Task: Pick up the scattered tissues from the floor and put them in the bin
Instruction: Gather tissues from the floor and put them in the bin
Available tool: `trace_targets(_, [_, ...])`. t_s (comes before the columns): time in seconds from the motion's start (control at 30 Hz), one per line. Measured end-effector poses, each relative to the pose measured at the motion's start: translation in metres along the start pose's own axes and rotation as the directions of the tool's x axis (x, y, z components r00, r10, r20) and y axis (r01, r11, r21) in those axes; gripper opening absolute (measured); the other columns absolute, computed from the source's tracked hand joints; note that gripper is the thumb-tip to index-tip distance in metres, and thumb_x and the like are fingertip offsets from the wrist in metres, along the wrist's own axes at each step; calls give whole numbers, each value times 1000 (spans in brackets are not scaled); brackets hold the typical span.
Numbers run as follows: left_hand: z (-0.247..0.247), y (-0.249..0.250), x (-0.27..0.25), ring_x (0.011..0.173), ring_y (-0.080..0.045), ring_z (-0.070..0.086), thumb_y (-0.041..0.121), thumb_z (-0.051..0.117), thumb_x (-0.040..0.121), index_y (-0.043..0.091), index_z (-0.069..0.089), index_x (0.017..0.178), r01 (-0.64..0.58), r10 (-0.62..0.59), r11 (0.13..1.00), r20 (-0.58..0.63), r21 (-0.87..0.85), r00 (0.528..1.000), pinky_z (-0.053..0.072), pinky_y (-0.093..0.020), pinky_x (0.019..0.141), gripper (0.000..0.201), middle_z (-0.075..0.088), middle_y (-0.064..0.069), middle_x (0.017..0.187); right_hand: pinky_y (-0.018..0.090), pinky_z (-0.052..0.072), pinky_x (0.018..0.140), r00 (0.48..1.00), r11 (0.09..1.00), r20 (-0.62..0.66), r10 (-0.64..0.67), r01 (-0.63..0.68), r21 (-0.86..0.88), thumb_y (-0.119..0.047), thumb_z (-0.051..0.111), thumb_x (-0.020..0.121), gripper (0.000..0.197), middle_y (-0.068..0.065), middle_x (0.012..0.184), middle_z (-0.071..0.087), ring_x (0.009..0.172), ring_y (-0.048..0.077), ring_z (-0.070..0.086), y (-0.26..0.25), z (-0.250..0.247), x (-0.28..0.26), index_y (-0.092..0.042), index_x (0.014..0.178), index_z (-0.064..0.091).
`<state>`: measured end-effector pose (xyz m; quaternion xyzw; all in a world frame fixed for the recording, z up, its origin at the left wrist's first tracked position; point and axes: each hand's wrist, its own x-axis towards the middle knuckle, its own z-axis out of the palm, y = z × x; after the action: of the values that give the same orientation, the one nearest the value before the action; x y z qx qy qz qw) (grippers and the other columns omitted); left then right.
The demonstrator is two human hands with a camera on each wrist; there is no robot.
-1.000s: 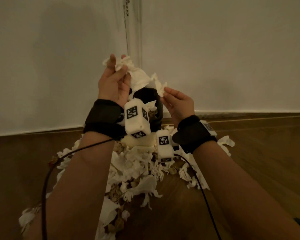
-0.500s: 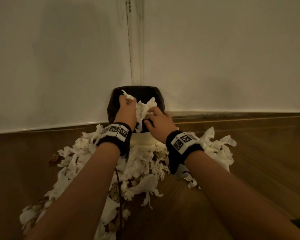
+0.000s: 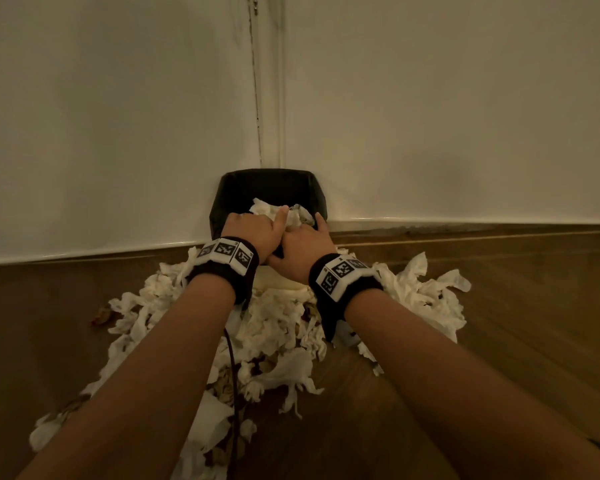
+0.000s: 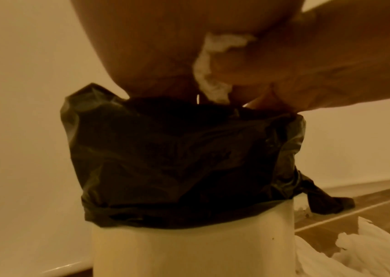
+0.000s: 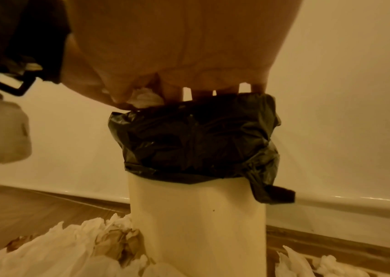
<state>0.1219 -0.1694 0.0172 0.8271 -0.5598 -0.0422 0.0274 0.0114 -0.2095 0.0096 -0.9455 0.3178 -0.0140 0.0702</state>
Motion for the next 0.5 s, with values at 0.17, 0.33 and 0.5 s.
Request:
trace_targets(0.17, [0,-4,2,107,-30,52,48,12,98,13,50,130,28,-32,994,-34,-104,999,34,-42,95,61,51,-17,124,48,6,115,994,995,-57,93,-90,43,-37,35,94,36,1,101,68,108,22,58,-6,-10,9,-20,111,61])
trace_targets(0.33, [3,-9,-8,104,-26,54,29,31,97,14,49,120,44,-79,987,-224,-157,971,33,-41,91,32,54,-9,117,41,32,105,958,963,-149,245,-223,149,-27,39,97,31,5,123,60,116,23,53,-12,-13,22,-16,112,63])
trace_targets(0.5, [11,-5,-17,102,-21,54,32,20,98,19,56,108,-20,7,998,-198,-64,980,28,-43,98,40,58,-4,112,34,45,89,960,965,-127,251,-238,108,-14,37,97,30,11,123,59,109,25,57,-10,-14,25,-8,115,61])
